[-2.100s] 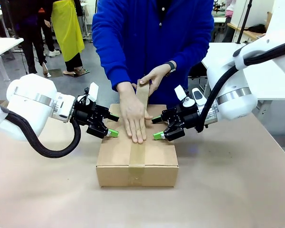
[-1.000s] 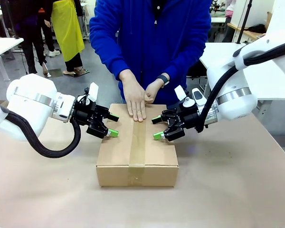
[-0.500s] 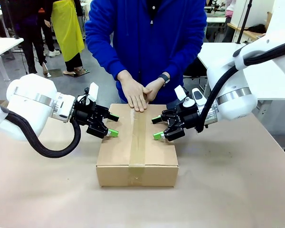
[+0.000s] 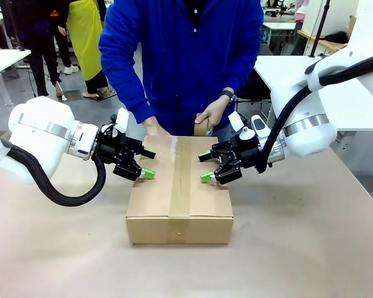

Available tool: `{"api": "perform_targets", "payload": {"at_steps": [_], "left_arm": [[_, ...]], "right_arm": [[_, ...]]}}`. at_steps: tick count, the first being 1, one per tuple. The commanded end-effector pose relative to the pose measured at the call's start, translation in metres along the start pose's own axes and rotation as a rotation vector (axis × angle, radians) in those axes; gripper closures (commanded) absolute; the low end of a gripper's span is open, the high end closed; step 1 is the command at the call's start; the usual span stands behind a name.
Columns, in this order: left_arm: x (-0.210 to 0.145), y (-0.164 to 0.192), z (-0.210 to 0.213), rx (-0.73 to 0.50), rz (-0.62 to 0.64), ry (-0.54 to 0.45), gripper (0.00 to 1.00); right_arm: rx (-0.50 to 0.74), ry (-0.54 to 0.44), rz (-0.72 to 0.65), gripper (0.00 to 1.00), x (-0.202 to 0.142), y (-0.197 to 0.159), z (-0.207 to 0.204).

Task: Pack the gift set into the box.
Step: Press and hold the closed box until the human finishes sealing it.

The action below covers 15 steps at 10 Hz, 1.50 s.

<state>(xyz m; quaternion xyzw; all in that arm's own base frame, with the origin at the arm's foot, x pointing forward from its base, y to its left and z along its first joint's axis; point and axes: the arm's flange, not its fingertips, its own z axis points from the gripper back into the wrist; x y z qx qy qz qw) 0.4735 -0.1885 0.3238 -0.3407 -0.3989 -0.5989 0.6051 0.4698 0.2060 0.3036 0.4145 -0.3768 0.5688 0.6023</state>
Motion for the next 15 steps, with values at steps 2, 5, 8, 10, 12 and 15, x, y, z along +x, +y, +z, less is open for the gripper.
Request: {"api": "perform_targets", "payload": {"at_steps": [2,5,8,10,12,15], "left_arm": [[0.0,-0.002,0.0,0.003,-0.003,0.008,0.0],[0.0,-0.002,0.0,0.003,-0.003,0.008,0.0],[0.007,0.001,0.055,-0.346,0.253,-0.247,0.0],[-0.029,-0.017,0.147,-0.304,0.308,-0.533,0.0],[-0.084,-0.037,0.201,-0.155,0.296,-0.782,0.0],[-0.055,-0.037,0.187,-0.243,0.296,-0.648,0.0]], "right_arm": [[-0.003,0.004,-0.001,0.0,-0.001,0.0,0.0],[-0.003,0.004,-0.001,0.0,-0.001,0.0,0.0],[0.111,-0.243,-0.254,0.0,0.011,0.011,0.068],[-0.045,-0.431,-0.454,0.0,-0.021,0.045,0.172],[-0.144,-0.52,-0.584,0.0,-0.082,0.075,0.218],[-0.077,-0.474,-0.516,0.0,-0.065,0.068,0.214]]}}
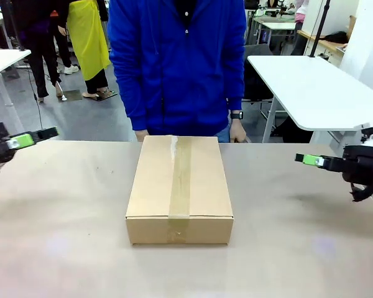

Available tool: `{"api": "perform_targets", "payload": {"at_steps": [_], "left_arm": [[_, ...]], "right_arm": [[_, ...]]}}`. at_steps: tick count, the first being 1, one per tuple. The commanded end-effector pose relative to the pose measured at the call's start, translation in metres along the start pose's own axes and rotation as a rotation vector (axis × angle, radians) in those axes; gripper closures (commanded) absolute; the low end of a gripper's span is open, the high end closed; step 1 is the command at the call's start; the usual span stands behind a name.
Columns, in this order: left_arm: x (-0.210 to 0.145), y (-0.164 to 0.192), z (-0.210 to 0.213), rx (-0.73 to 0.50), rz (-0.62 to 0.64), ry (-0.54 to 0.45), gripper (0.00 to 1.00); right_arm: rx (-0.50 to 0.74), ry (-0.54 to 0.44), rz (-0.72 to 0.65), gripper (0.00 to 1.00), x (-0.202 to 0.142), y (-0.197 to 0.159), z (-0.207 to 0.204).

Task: Pack the gift set into the box.
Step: Press and hold the closed box until the human finishes sealing it.

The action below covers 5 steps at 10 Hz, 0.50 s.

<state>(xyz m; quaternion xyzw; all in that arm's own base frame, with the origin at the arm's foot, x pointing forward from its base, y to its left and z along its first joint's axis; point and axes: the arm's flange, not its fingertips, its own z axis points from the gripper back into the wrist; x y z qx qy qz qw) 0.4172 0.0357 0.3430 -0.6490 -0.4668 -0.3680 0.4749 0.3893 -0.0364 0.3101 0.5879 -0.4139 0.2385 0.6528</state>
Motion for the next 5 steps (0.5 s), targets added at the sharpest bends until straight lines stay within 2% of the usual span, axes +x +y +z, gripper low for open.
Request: {"api": "perform_targets", "payload": {"at_steps": [1,5], "left_arm": [[0.0058,0.0075,-0.0371,-0.034,-0.013,0.093,0.0],[0.0058,0.0075,-0.0371,-0.034,-0.013,0.093,0.0]], "right_arm": [[0.055,0.028,0.041,0.0,0.0173,0.0051,-0.0235],[0.055,0.028,0.041,0.0,0.0173,0.0051,-0.0235]]}}
